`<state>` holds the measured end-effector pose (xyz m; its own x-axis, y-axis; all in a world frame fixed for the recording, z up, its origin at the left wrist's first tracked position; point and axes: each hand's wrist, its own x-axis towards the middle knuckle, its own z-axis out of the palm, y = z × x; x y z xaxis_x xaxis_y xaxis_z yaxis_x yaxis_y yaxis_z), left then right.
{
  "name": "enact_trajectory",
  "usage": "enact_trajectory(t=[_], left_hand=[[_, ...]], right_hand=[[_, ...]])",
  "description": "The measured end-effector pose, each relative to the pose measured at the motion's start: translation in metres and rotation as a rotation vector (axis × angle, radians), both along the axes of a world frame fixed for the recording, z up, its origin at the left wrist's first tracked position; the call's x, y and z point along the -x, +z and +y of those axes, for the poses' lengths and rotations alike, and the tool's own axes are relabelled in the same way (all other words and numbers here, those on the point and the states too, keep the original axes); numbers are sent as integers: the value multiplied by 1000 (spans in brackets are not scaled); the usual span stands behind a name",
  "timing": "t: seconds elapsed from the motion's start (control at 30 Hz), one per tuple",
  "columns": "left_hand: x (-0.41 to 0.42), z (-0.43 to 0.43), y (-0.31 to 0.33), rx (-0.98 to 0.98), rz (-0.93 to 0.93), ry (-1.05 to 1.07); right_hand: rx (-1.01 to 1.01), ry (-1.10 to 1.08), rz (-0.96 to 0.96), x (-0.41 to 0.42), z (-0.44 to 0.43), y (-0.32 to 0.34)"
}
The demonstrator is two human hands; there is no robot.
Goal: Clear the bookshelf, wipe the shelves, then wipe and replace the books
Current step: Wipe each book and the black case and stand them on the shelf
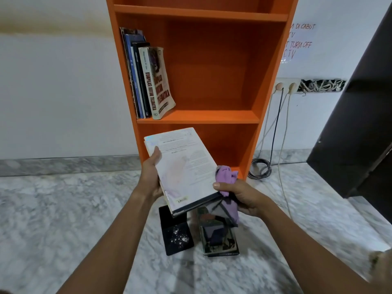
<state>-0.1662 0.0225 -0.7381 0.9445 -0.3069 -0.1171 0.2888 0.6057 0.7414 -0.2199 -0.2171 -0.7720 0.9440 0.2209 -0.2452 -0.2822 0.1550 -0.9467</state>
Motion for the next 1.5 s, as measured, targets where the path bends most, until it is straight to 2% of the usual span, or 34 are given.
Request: enact_trajectory(t=[0.1, 0.17, 0.23, 0.27, 0.3, 0.33, 0.43, 0.5, 0.57, 0.67, 0.8, 0.97, 1.1, 1.2, 1.27, 1.37, 1.5], left_hand=[[-5, 4, 17, -234, -61, 14], [-10, 2, 27, -630, -100, 42], [-13, -6, 37, -1044, -145, 157], [-13, -11, 41, -1202, -191, 234], [-9, -22, 48, -1278, -248, 301], [-3, -33, 60, -1262, -310, 319], [10, -67, 96, -920, -330, 263], [8, -77, 116, -880, -341, 352], [3, -77, 127, -847, -312, 476], [-9, -70, 136, -759, -265, 546], [-34, -58, 145, -706, -240, 610], [-73, -41, 154, -830, -302, 672], [-116, -34, 156, -982, -362, 728], [-153, -37, 153, -986, -367, 810], [-171, -42, 147, -1009, -360, 849], [-190, -45, 128, -1042, -380, 882], [-209, -47, 107, -1064, -371, 960]], right_hand=[[6, -107, -97, -7, 7, 12], [98, -253, -205, -9, 9, 24], [145, -354, -328, -9, 14, 34], [189, -404, -392, -9, 19, 36], [255, -469, -450, -12, 25, 37], [328, -544, -511, -16, 32, 39], [555, -758, -779, -24, 52, 47], [641, -806, -948, -24, 60, 60], [686, -786, -1016, -25, 64, 70], [742, -714, -1005, -36, 67, 78], [816, -501, -926, -63, 69, 92], [867, -216, -833, -97, 60, 129], [929, -246, -851, -136, 56, 154], [970, -283, -872, -172, 59, 162], [1041, -364, -883, -197, 61, 160], [1088, -481, -795, -222, 59, 146], [1068, -449, -765, -246, 62, 114]])
